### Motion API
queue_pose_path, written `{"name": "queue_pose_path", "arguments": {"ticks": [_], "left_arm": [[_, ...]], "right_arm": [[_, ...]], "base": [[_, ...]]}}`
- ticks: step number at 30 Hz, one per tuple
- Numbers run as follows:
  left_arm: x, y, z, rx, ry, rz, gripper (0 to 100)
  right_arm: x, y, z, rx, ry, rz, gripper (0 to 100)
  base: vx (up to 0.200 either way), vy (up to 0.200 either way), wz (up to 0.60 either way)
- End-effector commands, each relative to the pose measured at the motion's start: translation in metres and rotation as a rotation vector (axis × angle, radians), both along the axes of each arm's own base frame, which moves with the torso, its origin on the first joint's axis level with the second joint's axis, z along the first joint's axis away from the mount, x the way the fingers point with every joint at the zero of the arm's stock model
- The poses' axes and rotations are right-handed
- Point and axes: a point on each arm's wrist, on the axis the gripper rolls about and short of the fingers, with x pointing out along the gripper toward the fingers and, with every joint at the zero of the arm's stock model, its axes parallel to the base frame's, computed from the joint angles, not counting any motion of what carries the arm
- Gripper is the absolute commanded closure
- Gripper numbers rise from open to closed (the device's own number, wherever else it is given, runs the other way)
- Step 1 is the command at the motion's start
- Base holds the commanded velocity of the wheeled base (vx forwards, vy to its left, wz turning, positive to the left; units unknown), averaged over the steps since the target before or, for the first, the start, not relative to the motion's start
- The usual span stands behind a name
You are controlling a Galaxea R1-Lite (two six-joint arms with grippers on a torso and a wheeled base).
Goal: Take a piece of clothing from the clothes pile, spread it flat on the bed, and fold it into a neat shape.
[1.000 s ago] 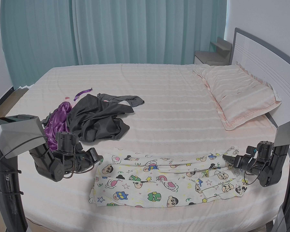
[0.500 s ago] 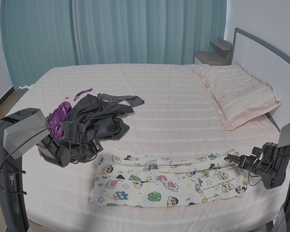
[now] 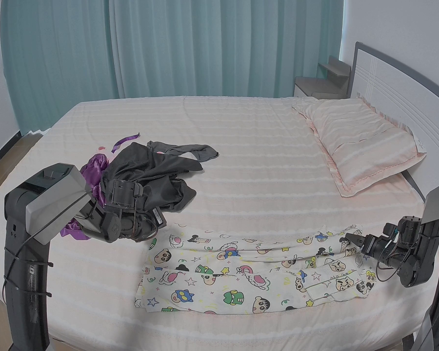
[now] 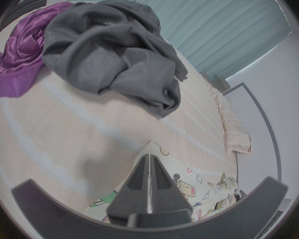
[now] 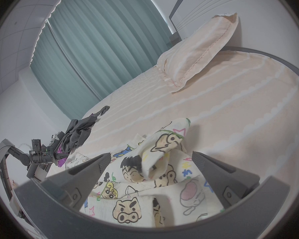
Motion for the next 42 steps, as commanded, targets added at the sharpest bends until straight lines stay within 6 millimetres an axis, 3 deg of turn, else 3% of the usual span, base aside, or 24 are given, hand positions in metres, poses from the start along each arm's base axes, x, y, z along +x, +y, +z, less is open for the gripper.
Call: {"name": "queue_pose_path", "arguments": {"ticks": [1,3,4,12,30,31,42], "left_arm": [[0.007,-0.005,-0.007,0.009,0.033,-0.012,100],[0.008,-0.005,-0.005,0.013,0.048,-0.013,100],[0.009,-0.005,-0.005,0.013,0.053,-0.01,0],[0.011,-0.004,-0.007,0.007,0.021,-0.009,0],[0.021,-0.027,-0.019,-0.006,-0.003,-0.089,0],[0.021,-0.027,-0.019,-0.006,0.0,-0.089,100],[0.023,-0.011,-0.013,0.0,-0.006,-0.041,100]], "right_arm": [[0.001,0.003,0.002,-0.003,-0.016,0.011,0],[0.001,0.003,0.003,-0.002,-0.017,0.01,0],[0.002,0.003,0.002,-0.003,-0.019,0.01,0],[0.001,0.007,0.001,-0.001,-0.013,0.022,0],[0.002,0.009,0.002,0.0,-0.014,0.031,0],[0.002,0.01,0.002,0.0,-0.014,0.032,0],[0.002,0.009,0.002,0.0,-0.017,0.031,0]], "base": [[0.0,0.0,0.0],[0.0,0.0,0.0],[0.0,0.0,0.0],[0.0,0.0,0.0],[0.0,0.0,0.0],[0.0,0.0,0.0],[0.0,0.0,0.0]]}}
